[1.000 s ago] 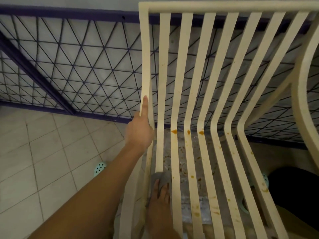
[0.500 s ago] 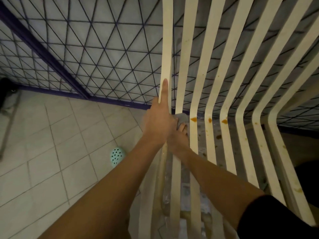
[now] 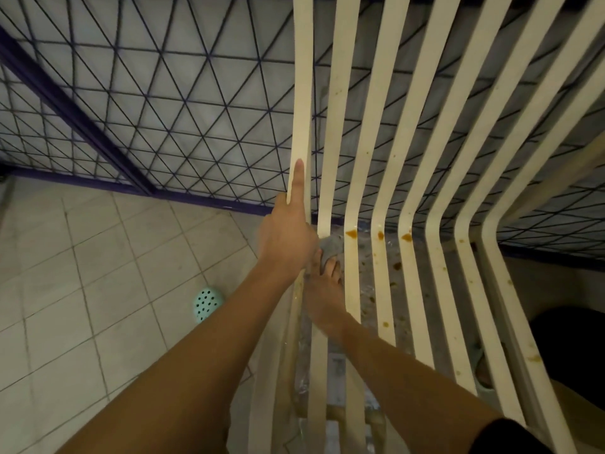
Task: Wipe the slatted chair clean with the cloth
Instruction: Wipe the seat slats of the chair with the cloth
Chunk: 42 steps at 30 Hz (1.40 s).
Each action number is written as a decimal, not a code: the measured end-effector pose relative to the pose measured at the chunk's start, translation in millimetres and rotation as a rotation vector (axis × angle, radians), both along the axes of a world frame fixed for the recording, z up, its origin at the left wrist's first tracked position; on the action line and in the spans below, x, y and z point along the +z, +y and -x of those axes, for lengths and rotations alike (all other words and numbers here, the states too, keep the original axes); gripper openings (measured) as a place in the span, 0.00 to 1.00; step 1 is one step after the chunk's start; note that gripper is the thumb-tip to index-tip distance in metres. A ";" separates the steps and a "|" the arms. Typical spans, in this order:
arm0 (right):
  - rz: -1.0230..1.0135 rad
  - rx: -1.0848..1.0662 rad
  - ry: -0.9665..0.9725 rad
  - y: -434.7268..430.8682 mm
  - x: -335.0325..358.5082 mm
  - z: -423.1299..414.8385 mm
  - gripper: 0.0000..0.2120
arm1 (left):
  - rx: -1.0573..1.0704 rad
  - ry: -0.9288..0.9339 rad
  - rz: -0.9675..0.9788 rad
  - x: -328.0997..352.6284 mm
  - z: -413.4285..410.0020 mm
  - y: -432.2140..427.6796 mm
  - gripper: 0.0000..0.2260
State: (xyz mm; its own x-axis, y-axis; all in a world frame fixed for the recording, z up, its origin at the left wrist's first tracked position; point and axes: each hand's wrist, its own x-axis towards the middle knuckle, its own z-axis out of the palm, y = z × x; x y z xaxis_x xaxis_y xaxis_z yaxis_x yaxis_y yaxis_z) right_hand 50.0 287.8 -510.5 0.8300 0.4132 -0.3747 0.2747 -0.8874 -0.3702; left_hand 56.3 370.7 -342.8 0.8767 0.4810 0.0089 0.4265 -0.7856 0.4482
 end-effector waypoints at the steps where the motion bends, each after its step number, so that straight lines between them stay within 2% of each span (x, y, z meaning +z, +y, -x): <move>1: 0.005 0.006 0.006 -5.4 1.3 11.6 0.36 | 0.001 0.000 0.004 0.5 0.4 -0.5 0.45; 5: -0.034 0.008 0.019 -33.9 5.3 66.3 0.37 | -0.007 -0.004 0.015 3.2 0.9 -3.2 0.45; 9: -0.007 -0.005 0.157 -55.4 14.9 117.8 0.34 | 0.016 0.020 -0.003 5.2 1.1 -4.6 0.45; 10: -0.015 -0.022 0.144 -58.4 14.8 131.5 0.38 | 0.015 0.021 -0.003 5.8 1.7 -5.1 0.45; 11: -0.053 -0.044 0.094 -61.0 16.6 143.1 0.45 | 0.013 0.022 0.002 6.3 2.3 -5.8 0.45; 14: -0.052 -0.067 0.123 -73.5 11.9 168.4 0.68 | -0.001 0.013 0.014 8.2 3.2 -6.6 0.45; 17: -0.044 -0.079 0.057 -74.4 8.9 180.8 0.73 | 0.003 -0.003 0.015 7.3 3.4 -3.9 0.44; 23: -0.007 -0.065 0.177 -75.9 14.8 189.0 0.65 | 0.002 -0.005 0.002 9.3 4.5 -6.7 0.43; 24: -0.029 -0.086 0.190 -75.9 20.9 183.1 0.61 | 0.000 -0.004 -0.001 9.8 4.3 -6.5 0.42; 26: -0.019 -0.042 0.251 -72.6 20.4 171.5 0.44 | -0.006 -0.005 -0.010 10.0 3.5 -6.7 0.42; 27: -0.049 -0.041 0.225 -70.7 15.3 164.9 0.39 | -0.003 -0.002 -0.016 10.2 4.0 -6.8 0.42; 31: -0.074 -0.007 0.141 -57.6 10.6 126.9 0.42 | 0.002 -0.011 -0.023 8.4 3.0 -6.9 0.42; 33: -0.062 0.019 0.074 -50.7 7.1 105.3 0.39 | -0.001 -0.020 -0.034 7.7 2.1 -6.6 0.42; 37: 0.067 0.079 -0.090 -28.9 -9.2 52.7 0.37 | 0.007 -0.031 -0.042 6.4 2.6 -8.3 0.41; 40: 0.079 0.121 -0.071 -6.7 -27.0 7.5 0.35 | 0.013 -0.031 -0.045 3.3 2.1 -5.9 0.42; 42: 0.069 0.060 -0.034 2.9 -25.4 -16.8 0.34 | 0.006 -0.026 -0.044 3.0 0.9 -5.6 0.43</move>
